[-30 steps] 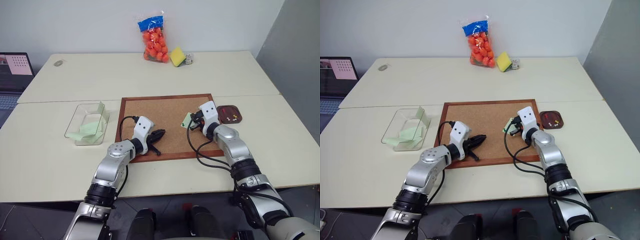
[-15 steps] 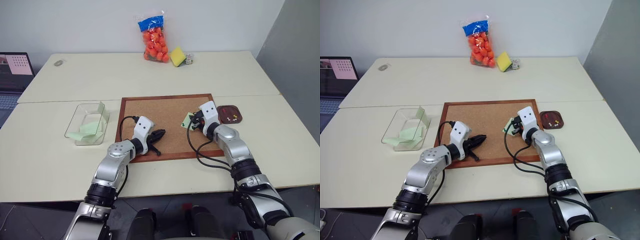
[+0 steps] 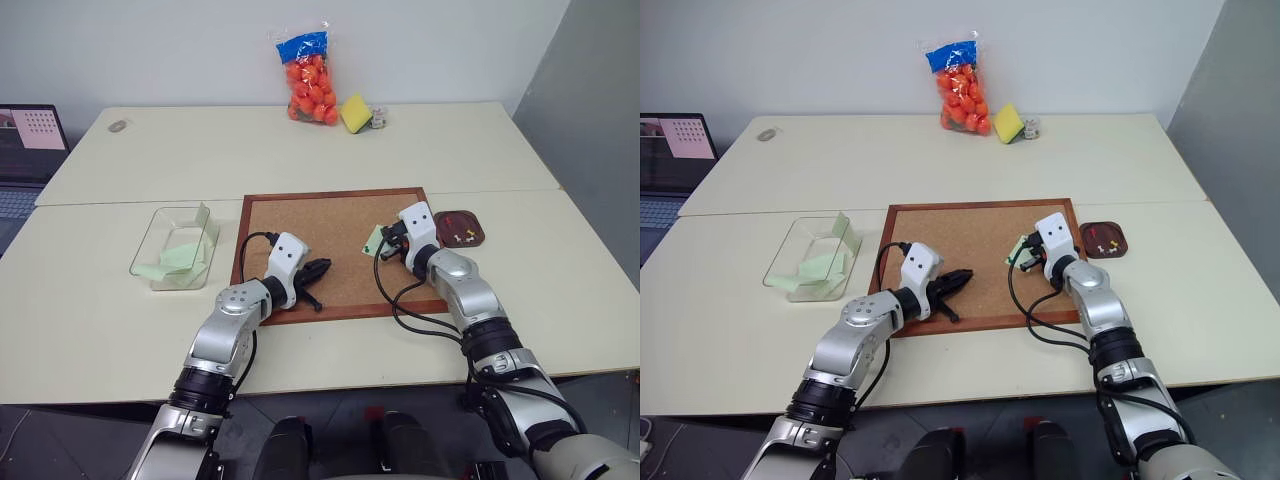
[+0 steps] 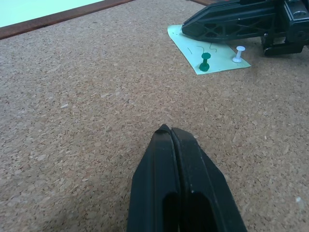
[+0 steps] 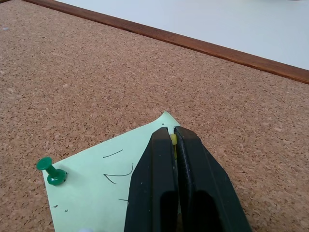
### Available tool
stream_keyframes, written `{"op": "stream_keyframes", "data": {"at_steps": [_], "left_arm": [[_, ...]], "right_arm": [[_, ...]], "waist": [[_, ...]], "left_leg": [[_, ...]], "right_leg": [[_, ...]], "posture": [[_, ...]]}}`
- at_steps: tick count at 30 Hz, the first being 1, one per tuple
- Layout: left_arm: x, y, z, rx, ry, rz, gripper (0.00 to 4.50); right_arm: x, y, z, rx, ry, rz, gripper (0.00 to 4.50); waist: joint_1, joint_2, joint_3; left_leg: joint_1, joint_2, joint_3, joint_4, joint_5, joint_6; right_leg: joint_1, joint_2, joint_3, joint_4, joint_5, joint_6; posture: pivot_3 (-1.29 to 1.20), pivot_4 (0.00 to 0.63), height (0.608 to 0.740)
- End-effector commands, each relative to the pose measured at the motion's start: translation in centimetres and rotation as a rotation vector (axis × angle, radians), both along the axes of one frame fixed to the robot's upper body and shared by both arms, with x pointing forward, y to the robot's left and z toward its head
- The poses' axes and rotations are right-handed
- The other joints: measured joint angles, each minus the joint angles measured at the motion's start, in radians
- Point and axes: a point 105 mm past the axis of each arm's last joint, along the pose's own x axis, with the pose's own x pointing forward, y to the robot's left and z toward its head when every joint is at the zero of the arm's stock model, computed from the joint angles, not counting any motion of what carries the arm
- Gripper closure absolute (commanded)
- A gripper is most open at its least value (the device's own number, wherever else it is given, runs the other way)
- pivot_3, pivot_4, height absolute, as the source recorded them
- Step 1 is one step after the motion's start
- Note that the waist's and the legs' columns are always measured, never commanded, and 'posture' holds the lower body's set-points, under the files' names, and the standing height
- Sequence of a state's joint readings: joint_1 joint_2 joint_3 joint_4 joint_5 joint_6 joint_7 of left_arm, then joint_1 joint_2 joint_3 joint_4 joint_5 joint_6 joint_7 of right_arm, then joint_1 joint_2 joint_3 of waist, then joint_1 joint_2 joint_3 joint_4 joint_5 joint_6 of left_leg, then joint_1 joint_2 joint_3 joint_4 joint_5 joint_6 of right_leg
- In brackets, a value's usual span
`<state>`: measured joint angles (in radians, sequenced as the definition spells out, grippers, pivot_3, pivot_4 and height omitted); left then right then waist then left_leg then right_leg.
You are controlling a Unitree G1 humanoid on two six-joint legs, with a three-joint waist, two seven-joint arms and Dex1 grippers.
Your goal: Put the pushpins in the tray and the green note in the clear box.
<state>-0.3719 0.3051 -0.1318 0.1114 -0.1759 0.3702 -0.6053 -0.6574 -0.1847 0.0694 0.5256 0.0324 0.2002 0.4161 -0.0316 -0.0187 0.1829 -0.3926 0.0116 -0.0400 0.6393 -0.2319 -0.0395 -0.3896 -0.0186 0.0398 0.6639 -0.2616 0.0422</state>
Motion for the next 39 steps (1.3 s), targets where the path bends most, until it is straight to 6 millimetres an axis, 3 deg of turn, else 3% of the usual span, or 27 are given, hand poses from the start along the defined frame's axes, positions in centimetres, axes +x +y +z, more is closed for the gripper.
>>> {"op": "stream_keyframes", "data": {"at_steps": [1, 6, 11, 17, 25, 32, 36, 39], "left_arm": [[-0.4, 0.1, -2.3, 0.038, 0.081, 0.016, 4.5], [-0.5, 0.1, -2.4, 0.041, 0.086, 0.011, 4.5], [-0.7, 0.0, -2.5, 0.042, 0.097, -0.004, 4.5], [-0.7, -0.1, -2.6, 0.041, 0.1, -0.009, 4.5], [-0.6, -0.2, -2.6, 0.038, 0.102, -0.009, 4.5], [-0.7, -0.3, -2.7, 0.033, 0.103, -0.009, 4.5], [-0.8, -0.3, -2.8, 0.033, 0.106, -0.01, 4.5], [-0.8, -0.4, -2.8, 0.035, 0.107, -0.012, 4.5]], "right_arm": [[0.5, 0.5, 2.4, 0.039, -0.071, 0.019, 4.44], [0.6, 0.3, 2.6, 0.037, -0.088, 0.003, 4.44], [0.1, 1.0, 4.6, 0.104, -0.153, 0.057, 4.44], [-0.2, 1.1, 5.3, 0.13, -0.185, 0.072, 4.44], [-0.2, -0.4, 5.6, 0.162, -0.191, 0.014, 4.44], [1.4, -8.2, 5.9, 0.094, -0.222, -0.369, 4.44], [1.4, -10.9, 5.6, 0.069, -0.214, -0.479, 4.44], [1.4, -11.8, 5.3, 0.059, -0.195, -0.511, 4.44]], "waist": [[0.0, 0.0, 0.0], [0.0, 0.0, 0.0], [0.0, 0.0, 0.0], [0.0, 0.0, 0.0], [0.002, 0.0, 0.0], [0.004, 0.0, 0.0], [0.003, 0.0, 0.0], [0.003, 0.0, 0.0]], "left_leg": [[0.0, 0.0, 0.0, 0.0, 0.0, 0.0], [0.0, 0.0, 0.0, 0.0, 0.0, 0.0], [0.0, 0.0, 0.0, 0.0, 0.0, 0.0], [0.0, 0.0, 0.0, 0.0, 0.0, 0.0], [0.0, 0.0, -0.001, 0.0, 0.0, 0.0], [-0.001, 0.0, -0.001, 0.0, 0.0, 0.0], [-0.001, -0.001, 0.0, -0.001, 0.0, 0.0], [0.0, -0.001, 0.0, -0.001, 0.0, 0.0]], "right_leg": [[0.0, 0.0, 0.0, 0.0, 0.0, 0.0], [0.0, 0.0, 0.0, 0.0, 0.0, 0.0], [0.0, 0.0, 0.0, 0.0, 0.0, 0.001], [0.0, 0.0, 0.0, 0.0, 0.0, 0.001], [0.0, 0.0, -0.001, -0.001, 0.0, 0.001], [0.0, -0.001, 0.0, -0.001, 0.0, 0.001], [0.0, -0.001, 0.0, -0.001, 0.0, 0.001], [0.0, -0.001, 0.0, -0.001, -0.001, 0.001]], "posture": [[0.0, 0.15, 0.74], [0.0, 0.15, 0.74], [0.0, 0.15, 0.74], [0.0, 0.15, 0.74], [0.0, 0.15, 0.74], [0.0, 0.15, 0.74], [0.0, 0.15, 0.74], [0.0, 0.15, 0.74]]}}
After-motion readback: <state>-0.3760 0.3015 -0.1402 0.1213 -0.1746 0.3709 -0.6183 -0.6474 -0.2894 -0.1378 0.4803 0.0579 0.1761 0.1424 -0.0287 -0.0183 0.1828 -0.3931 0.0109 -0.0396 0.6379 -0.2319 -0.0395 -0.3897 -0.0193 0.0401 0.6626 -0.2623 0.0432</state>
